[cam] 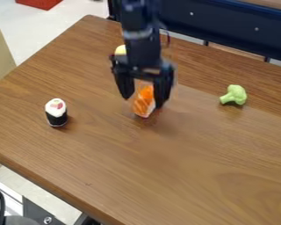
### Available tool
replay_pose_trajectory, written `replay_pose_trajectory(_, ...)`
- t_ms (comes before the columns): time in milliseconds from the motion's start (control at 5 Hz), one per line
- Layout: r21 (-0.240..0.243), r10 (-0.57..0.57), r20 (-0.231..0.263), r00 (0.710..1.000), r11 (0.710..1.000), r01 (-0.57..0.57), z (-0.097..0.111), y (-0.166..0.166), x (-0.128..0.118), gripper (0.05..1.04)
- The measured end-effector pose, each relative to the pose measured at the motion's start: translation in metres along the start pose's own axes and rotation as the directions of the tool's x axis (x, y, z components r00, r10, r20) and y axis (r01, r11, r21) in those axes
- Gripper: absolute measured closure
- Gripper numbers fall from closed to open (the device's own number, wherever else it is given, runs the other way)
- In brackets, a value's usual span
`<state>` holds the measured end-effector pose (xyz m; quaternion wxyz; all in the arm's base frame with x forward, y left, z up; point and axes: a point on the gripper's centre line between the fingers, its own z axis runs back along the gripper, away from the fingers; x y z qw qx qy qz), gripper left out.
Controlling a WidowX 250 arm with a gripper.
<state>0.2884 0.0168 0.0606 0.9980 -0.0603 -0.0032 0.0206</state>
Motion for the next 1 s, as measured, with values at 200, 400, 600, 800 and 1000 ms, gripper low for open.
replay_pose_trajectory(200,-0.057,-0.003,0.005,1.000,0.998,0.003,0.033,-0.005,0.004,0.083)
replay_pose_trajectory(400,-0.059,0.009,-0.010,1.000,0.998,-0.010,0.045,-0.006,0.003,0.083)
replay_pose_trajectory(600,-0.050,-0.004,-0.019,1.000,0.999,0.003,0.045,-0.005,0.001,0.083)
replay_pose_trajectory(800,-0.024,-0.020,-0.017,1.000,1.000,0.020,0.048,-0.004,0.000,0.083)
replay_pose_trajectory(1000,0.022,-0.041,0.000,0.999,0.999,0.041,0.048,-0.005,0.002,0.083)
